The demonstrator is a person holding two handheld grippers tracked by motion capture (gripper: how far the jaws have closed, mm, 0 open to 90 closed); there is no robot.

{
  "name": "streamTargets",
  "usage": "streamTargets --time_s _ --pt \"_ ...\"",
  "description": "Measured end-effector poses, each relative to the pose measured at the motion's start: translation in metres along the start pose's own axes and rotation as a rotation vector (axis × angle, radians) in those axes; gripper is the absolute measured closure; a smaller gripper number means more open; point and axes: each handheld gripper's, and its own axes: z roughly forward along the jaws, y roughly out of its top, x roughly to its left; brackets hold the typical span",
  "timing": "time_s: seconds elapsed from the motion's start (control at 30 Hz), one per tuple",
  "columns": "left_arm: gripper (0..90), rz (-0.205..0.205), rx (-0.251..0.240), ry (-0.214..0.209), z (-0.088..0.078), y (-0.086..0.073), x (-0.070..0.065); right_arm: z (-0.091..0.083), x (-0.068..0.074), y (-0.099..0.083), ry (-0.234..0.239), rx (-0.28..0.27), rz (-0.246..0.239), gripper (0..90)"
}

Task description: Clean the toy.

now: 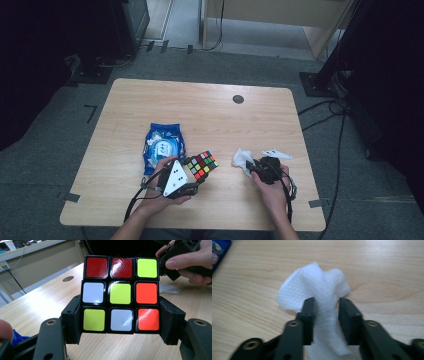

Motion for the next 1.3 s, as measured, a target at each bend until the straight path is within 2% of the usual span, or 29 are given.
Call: streamTargets --time_s 0.07,0.2,0.3,0.4,0.57,0.67,0.77,0.83,0.9,0.97,1.0,1.07,1.23,1.3 --pt "33.8 -0.001 -0.001 -0.001 0.000 0.000 0.000 -0.002 -0.001 0.000 0.014 -0.011 0.005 83.1" --pt "33.8 -0.014 0.000 -0.012 0.001 0.000 0.000 -0.013 0.003 0.004 0.054 -0.076 0.000 88.0" --pt "33.8 -0.019 0.010 -0.024 0.002 -0.001 0.000 -0.023 0.007 0.009 0.130 -0.111 -0.001 88.5" --pt "33.8 -0.027 0.013 -0.032 0.003 -0.001 -0.001 -0.035 0.017 0.014 0.202 -0.170 -0.007 88.6" --pt "33.8 -0.036 0.016 -0.048 0.007 -0.001 -0.004 -0.062 0.048 0.024 0.339 -0.269 -0.073 88.6" --pt "33.8 -0.045 0.008 -0.059 0.007 0.000 -0.006 -0.080 0.071 0.029 0.446 -0.307 -0.117 88.5" --pt "33.8 -0.043 -0.002 -0.071 0.007 0.003 -0.010 -0.092 0.092 0.030 0.528 -0.341 -0.186 88.1" --pt "33.8 -0.041 -0.008 -0.078 0.007 0.005 -0.013 -0.095 0.104 0.028 0.540 -0.348 -0.235 86.4" --pt "33.8 -0.039 -0.017 -0.085 0.006 0.007 -0.014 -0.089 0.110 0.025 0.521 -0.337 -0.248 82.9" --pt "33.8 -0.034 -0.021 -0.087 0.005 0.008 -0.015 -0.084 0.109 0.023 0.504 -0.337 -0.232 85.2" --pt "33.8 -0.033 -0.023 -0.086 0.005 0.008 -0.015 -0.080 0.106 0.021 0.510 -0.325 -0.196 88.1" --pt "33.8 -0.031 -0.026 -0.087 0.004 0.008 -0.015 -0.074 0.100 0.020 0.530 -0.319 -0.161 90.0" --pt "34.1 -0.035 -0.041 -0.087 0.002 0.010 -0.014 -0.066 0.095 0.017 0.466 -0.312 -0.164 90.0" --pt "34.1 -0.039 -0.049 -0.091 0.000 0.010 -0.013 -0.061 0.092 0.015 0.457 -0.305 -0.149 90.0"
